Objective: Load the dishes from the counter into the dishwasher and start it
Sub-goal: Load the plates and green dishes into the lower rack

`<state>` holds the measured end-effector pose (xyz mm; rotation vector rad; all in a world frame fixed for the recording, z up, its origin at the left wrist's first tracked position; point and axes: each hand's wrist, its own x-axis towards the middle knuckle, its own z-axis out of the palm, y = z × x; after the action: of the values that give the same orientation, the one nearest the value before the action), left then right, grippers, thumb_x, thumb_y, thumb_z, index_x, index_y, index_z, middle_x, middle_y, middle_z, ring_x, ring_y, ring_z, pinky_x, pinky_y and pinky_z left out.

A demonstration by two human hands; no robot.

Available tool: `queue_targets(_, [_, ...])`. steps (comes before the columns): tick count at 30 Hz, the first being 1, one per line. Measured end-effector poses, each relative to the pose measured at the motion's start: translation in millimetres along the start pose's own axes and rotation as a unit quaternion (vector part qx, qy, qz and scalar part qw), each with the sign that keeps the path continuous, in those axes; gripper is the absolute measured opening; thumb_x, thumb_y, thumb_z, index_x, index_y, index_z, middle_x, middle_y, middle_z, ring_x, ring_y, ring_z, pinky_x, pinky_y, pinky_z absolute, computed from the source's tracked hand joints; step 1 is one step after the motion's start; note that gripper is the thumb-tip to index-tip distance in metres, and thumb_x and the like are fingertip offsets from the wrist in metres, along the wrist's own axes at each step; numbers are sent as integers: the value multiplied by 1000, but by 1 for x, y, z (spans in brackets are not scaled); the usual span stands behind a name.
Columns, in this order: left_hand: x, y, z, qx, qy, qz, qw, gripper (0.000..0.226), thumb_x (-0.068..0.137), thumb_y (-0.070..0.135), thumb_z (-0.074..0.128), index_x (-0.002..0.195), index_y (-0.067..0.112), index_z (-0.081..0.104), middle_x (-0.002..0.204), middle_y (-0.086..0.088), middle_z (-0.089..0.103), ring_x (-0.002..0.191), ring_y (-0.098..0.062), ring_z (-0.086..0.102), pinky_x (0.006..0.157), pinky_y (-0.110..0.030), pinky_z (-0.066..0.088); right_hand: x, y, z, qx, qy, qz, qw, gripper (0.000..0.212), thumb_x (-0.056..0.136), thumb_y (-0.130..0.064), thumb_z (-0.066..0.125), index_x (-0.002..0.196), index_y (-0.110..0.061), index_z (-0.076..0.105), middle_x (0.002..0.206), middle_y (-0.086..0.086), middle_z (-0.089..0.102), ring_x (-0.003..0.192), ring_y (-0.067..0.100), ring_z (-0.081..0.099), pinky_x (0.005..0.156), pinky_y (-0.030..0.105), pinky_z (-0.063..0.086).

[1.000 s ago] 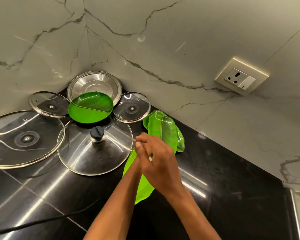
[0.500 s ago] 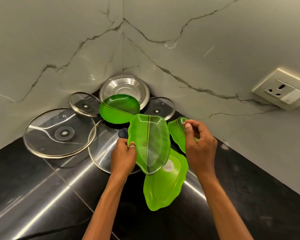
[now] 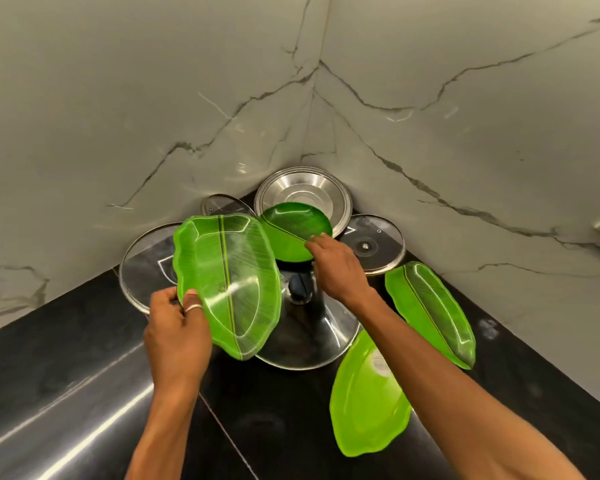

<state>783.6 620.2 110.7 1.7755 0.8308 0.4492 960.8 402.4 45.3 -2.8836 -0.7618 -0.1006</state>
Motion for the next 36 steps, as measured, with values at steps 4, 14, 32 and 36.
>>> queue_targets(4, [12, -1, 1, 5, 8, -19, 1000, 10, 102, 28, 53, 107, 19, 56, 74, -1, 62, 70, -25, 58, 71, -43, 47, 21, -5, 17, -54, -55, -15, 997, 54, 96, -7, 51, 148, -15, 45, 160, 7, 38, 151, 28, 28, 117, 48, 27])
queue_targets(14, [19, -5, -2, -21, -4, -17, 1000, 13, 103, 30, 53, 109, 18, 56, 74, -5, 61, 63, -17, 53, 65, -40, 46, 43, 1, 22, -117, -125, -25, 985, 56, 103, -9, 41, 157, -21, 29, 164, 1, 31, 153, 30, 22, 120, 53, 21])
queue_targets(32, [-1, 14, -3, 21, -28, 39, 999, 12, 103, 32, 51, 109, 21, 50, 77, 2, 64, 73, -23, 63, 72, -47, 53, -84, -54, -44, 205, 213, 135, 946, 10, 98, -12, 58, 88, -11, 56, 76, 5, 58, 70, 26, 53, 62, 39, 39])
queue_targets(36, [-24, 23, -1, 44, -65, 68, 995, 16, 103, 32, 53, 113, 19, 52, 80, 11, 61, 76, -23, 63, 72, -41, 49, -136, -73, -81, 309, 243, 225, 892, 25, 100, -14, 60, 79, -21, 49, 59, -11, 45, 55, 5, 42, 52, 22, 29])
